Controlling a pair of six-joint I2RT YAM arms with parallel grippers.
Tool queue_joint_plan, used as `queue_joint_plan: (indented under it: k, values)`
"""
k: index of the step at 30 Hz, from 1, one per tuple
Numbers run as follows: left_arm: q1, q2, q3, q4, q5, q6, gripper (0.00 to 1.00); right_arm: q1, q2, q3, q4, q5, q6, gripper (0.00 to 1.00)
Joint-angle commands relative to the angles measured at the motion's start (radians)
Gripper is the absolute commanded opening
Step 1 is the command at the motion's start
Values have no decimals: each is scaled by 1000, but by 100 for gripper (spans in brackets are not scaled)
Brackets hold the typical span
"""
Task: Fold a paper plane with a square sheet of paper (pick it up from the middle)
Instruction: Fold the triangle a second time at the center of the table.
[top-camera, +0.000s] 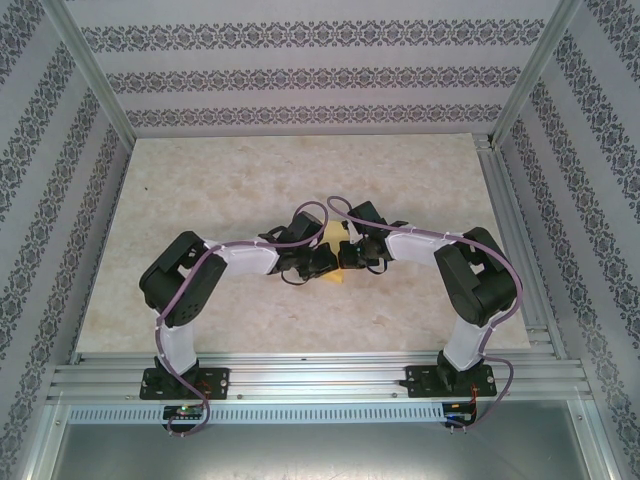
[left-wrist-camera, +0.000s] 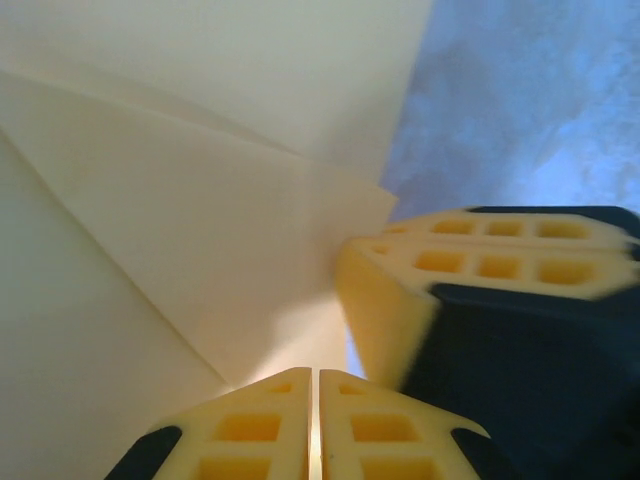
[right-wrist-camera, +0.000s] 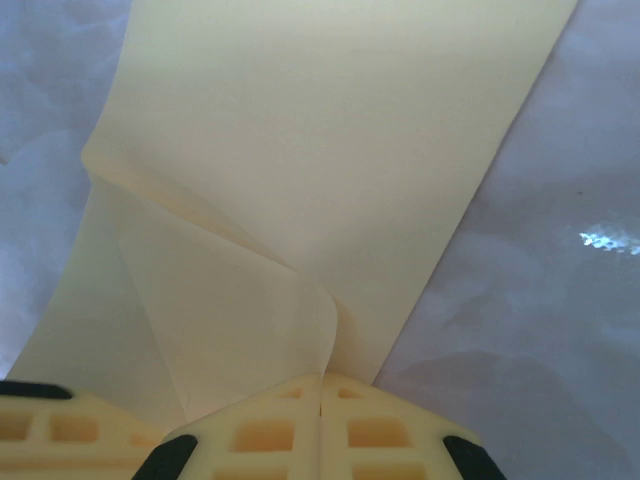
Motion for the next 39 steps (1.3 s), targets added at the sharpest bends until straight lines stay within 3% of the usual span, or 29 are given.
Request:
queue_joint_plan:
  k: [1,19,25,39]
  values:
    - [-20,-46,-14,-3,-11,-14,12,17,35,10,-9,14,8,4]
    - [-57,15,-69,88,-18,-62,8,18,45,23,-12,9,7,4]
    - [-58,-3,-60,32,-79,-46,9,18,44,18,-11,9,7,4]
    - [-86,64,-87,39,-65,-43,8,19,42,31,-29,13,-3,4]
